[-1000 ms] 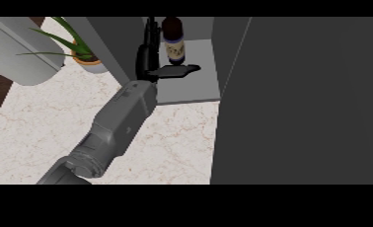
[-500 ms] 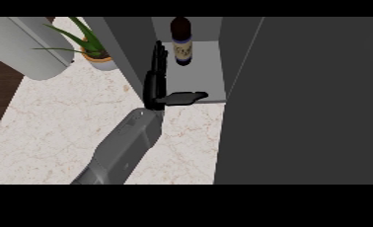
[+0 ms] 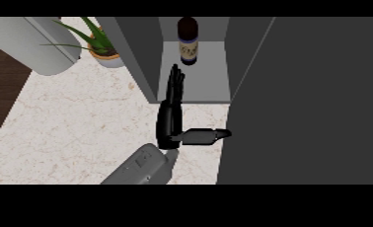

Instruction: Pick up the wine, place it into the cabinet and close the cabinet

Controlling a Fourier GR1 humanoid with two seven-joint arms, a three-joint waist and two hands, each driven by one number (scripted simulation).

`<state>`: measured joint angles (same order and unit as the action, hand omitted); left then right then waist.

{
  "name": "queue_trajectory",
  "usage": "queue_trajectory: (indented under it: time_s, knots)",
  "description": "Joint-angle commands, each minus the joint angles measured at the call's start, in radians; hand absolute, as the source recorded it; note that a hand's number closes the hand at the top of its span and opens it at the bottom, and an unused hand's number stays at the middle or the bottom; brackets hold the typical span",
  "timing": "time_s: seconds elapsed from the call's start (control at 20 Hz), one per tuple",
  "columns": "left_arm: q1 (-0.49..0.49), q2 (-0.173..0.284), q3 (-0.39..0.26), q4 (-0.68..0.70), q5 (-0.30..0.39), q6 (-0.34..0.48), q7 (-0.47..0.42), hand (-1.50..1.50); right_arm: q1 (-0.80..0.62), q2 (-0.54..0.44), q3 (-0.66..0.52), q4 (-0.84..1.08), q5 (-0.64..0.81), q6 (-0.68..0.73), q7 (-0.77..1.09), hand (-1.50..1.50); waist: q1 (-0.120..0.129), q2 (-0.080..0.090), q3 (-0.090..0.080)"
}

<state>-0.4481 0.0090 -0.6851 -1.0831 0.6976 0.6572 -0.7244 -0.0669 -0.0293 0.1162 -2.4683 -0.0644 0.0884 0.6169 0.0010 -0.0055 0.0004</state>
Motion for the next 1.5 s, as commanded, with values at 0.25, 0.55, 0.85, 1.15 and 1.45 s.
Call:
queue_trajectory:
  time_s: [0.25, 0.55, 0.85, 1.15, 1.45]
  knots:
    - [0.245, 0.082, -0.13, -0.431, -0.141, 0.202, 0.126, -1.5, 0.068, -0.005, -0.001, -0.081, -0.04, 0.012, -0.013, -1.5, 0.003, 0.001, 0.0]
    - [0.353, 0.14, -0.12, -0.589, -0.202, 0.178, 0.15, -1.5, 0.002, -0.013, -0.013, -0.037, -0.048, 0.013, 0.005, -1.5, 0.002, 0.004, 0.0]
    - [0.437, 0.29, -0.141, -0.766, -0.206, 0.125, 0.203, -1.5, 0.06, -0.023, -0.04, -0.093, -0.176, 0.05, 0.071, -1.5, 0.0, 0.003, 0.0]
    - [0.589, 0.425, -0.126, -0.867, -0.181, -0.022, 0.129, -1.5, 0.074, -0.055, 0.005, -0.092, -0.191, 0.121, 0.109, 1.5, 0.003, 0.003, 0.0]
    - [0.562, 0.518, 0.018, -0.936, -0.119, -0.092, 0.229, -1.5, 0.119, -0.025, 0.083, -0.096, -0.163, 0.149, 0.076, 1.5, -0.003, 0.003, 0.0]
